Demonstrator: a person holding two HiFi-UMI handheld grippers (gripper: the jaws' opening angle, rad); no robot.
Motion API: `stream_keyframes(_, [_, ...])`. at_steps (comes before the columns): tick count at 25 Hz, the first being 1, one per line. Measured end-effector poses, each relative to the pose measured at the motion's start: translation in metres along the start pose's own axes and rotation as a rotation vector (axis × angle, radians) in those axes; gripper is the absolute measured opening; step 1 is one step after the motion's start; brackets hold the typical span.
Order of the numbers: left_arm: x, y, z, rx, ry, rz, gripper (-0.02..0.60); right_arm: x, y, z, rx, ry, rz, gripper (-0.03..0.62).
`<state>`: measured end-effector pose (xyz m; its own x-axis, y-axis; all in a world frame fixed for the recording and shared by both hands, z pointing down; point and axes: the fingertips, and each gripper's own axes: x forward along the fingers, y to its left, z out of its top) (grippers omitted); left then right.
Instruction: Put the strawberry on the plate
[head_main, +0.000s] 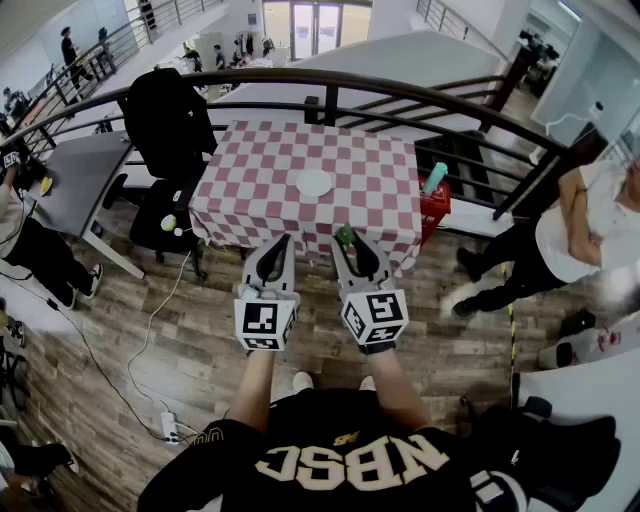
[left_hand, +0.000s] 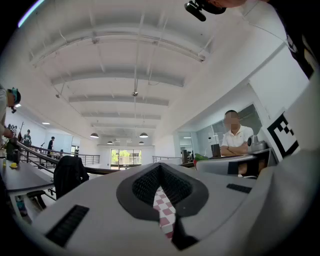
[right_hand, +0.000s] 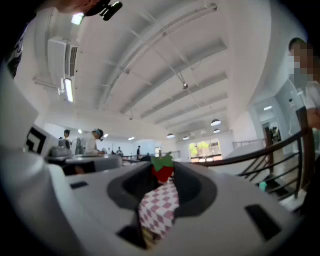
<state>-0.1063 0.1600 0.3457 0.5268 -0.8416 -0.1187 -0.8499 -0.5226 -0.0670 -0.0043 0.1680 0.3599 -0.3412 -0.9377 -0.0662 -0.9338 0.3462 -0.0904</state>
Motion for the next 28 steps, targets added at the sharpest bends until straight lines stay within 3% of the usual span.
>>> stream_keyframes(14, [-0.015, 0.053, -0.029, -0.054, 0.012, -0.006, 0.015, 0.044, 0.044, -0.043, -0.019, 0.075, 0.006, 0.143])
stream_keyframes(21, [0.013, 0.036, -0.037, -0.077, 0.016, 0.008, 0.015, 0.038, -0.002, -0.035, -0.014, 0.055, -0.031, 0.143])
stream_keyframes(28, [0.050, 0.089, -0.058, -0.090, 0.040, 0.027, 0.015, 0.103, -0.007, -0.048, -0.015, 0.066, -0.026, 0.143])
